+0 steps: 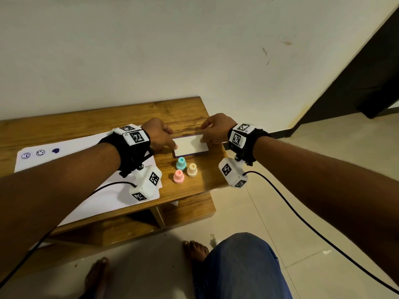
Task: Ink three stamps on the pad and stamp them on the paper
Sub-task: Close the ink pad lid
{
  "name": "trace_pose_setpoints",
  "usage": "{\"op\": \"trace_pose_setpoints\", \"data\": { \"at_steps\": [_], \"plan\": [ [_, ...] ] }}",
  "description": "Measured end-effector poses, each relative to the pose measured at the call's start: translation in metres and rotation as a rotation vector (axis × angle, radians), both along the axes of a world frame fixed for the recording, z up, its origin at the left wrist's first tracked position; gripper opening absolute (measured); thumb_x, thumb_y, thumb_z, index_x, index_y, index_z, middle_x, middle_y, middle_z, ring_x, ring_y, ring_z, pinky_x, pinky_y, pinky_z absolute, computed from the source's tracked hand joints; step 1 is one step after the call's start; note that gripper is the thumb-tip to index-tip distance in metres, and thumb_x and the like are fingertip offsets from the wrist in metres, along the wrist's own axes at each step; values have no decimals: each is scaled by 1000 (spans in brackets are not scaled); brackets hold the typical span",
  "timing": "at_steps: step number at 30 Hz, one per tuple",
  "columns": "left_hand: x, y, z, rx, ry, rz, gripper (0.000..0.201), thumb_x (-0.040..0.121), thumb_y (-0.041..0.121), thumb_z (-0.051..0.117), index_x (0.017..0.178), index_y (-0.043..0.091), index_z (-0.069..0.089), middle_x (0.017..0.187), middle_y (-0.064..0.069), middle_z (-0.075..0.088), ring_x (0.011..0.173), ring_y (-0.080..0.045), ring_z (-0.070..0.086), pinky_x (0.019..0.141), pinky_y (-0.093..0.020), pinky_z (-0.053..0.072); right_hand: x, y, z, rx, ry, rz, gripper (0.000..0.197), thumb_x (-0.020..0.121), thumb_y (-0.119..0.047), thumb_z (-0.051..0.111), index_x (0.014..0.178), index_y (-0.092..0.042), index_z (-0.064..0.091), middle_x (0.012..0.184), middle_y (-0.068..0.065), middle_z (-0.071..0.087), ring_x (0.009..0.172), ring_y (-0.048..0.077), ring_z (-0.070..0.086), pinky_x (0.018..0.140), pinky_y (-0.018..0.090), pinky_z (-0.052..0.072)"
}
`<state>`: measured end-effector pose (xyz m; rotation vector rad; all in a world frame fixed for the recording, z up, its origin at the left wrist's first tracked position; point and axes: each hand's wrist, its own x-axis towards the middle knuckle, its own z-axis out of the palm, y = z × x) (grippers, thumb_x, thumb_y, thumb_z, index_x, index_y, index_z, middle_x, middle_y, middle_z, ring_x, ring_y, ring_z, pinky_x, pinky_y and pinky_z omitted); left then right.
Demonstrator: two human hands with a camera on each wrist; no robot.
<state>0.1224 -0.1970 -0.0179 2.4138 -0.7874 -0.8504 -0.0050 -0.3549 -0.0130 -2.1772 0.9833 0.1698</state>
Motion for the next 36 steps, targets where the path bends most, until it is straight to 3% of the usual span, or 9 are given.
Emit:
{"op": "trace_pose_setpoints", "data": {
  "at_steps": [4, 7, 9, 12, 22, 29, 31, 34, 36],
  "plan": [
    [-3, -2, 5, 27, -69, -142, 72, 67, 25, 86, 131, 14, 57, 132, -3, 60, 121, -22, 55, 97, -31, 44, 3, -1, 3, -163, 48, 247, 66, 72, -30, 86, 132, -26, 61, 135, 1, 59, 120, 22, 57, 90, 31, 46],
    [-8, -3, 5, 70, -120, -240, 73, 64, 27, 88, 130, 14, 59, 129, -3, 62, 117, -22, 58, 96, -31, 47, 5, 1, 2, -222, 96, 390, 81, 70, -34, 88, 142, -27, 52, 145, 1, 51, 131, 24, 49, 101, 36, 44],
    [-11, -4, 3, 94, -153, -293, 66, 62, 28, 88, 123, 15, 64, 119, -3, 68, 106, -21, 63, 92, -33, 52, 4, 4, 0, -264, 141, 463, 87, 68, -36, 89, 145, -26, 48, 144, 2, 50, 130, 25, 47, 101, 35, 43],
    [-13, -3, 1, 105, -202, -312, 62, 61, 29, 89, 118, 17, 68, 108, -2, 71, 97, -20, 64, 84, -31, 54, 6, 8, -9, -334, 158, 544, 80, 70, -39, 87, 142, -25, 53, 131, 3, 56, 119, 25, 53, 92, 32, 45],
    [-10, -7, -2, 95, -195, -311, 68, 61, 28, 89, 123, 15, 65, 112, -1, 70, 99, -20, 64, 83, -28, 51, 11, 0, -6, -360, 139, 561, 75, 68, -32, 90, 136, -26, 59, 128, -1, 57, 115, 20, 53, 82, 27, 40],
    [-8, -2, -8, 31, -137, -281, 64, 62, 24, 89, 122, 19, 66, 109, 1, 71, 98, -17, 64, 85, -29, 52, 7, 3, -15, -344, 108, 528, 77, 68, -31, 90, 138, -29, 57, 125, 1, 54, 114, 22, 52, 87, 29, 44],
    [-8, -1, -6, 20, -119, -266, 67, 62, 21, 88, 124, 18, 63, 114, 0, 69, 101, -18, 63, 84, -27, 50, 7, 2, -16, -325, 97, 503, 81, 67, -30, 90, 139, -29, 55, 128, 2, 55, 117, 24, 53, 91, 33, 47],
    [-11, 5, 2, 16, -80, -248, 83, 61, 23, 89, 135, 18, 53, 127, -3, 61, 113, -22, 58, 94, -33, 49, 4, 6, -11, -253, 116, 472, 92, 64, -27, 92, 144, -28, 47, 137, 3, 54, 123, 25, 52, 99, 39, 50],
    [-8, 11, 13, 4, -96, -225, 82, 66, 27, 87, 138, 20, 49, 131, -5, 57, 118, -24, 55, 97, -35, 47, 2, 7, -3, -195, 89, 415, 94, 65, -27, 93, 146, -30, 44, 143, 2, 52, 128, 25, 51, 102, 39, 47]
  ]
}}
